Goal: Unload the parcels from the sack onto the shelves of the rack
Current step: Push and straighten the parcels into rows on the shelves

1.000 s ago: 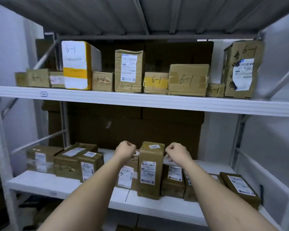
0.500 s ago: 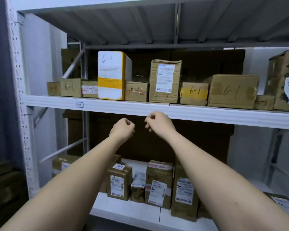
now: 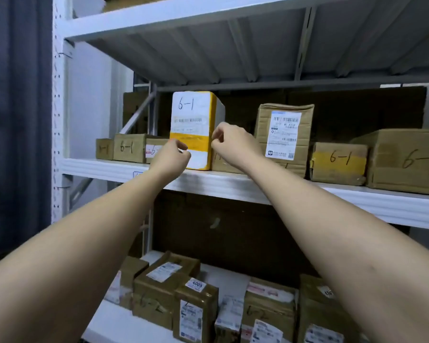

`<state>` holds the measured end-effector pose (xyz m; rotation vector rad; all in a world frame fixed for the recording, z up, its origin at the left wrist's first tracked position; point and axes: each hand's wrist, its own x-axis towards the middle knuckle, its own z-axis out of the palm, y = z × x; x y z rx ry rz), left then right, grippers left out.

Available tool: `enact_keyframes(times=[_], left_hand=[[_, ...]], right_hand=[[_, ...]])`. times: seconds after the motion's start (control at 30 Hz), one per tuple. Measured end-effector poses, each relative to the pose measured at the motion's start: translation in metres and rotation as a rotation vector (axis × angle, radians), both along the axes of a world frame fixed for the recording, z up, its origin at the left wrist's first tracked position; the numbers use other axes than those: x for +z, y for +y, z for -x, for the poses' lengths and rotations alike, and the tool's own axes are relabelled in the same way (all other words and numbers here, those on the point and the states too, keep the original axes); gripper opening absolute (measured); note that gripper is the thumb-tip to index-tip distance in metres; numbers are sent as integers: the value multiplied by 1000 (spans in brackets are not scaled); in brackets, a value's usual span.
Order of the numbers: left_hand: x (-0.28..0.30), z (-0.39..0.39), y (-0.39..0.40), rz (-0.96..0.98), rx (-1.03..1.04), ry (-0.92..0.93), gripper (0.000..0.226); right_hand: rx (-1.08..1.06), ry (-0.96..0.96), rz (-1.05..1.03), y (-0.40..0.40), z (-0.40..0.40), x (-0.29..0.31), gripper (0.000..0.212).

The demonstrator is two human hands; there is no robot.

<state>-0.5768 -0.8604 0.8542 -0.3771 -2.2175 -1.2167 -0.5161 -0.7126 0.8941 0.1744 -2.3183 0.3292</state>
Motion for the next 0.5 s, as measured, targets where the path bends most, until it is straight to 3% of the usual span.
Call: enact_keyframes(times=[0.2, 0.5], left_hand=[[13, 48, -23, 51, 43, 85, 37], [33, 139, -76, 366, 65, 216, 55]], right_hand=[[-95, 67, -199, -15, 40, 17, 55], [-350, 287, -377, -67, 111, 45, 61]])
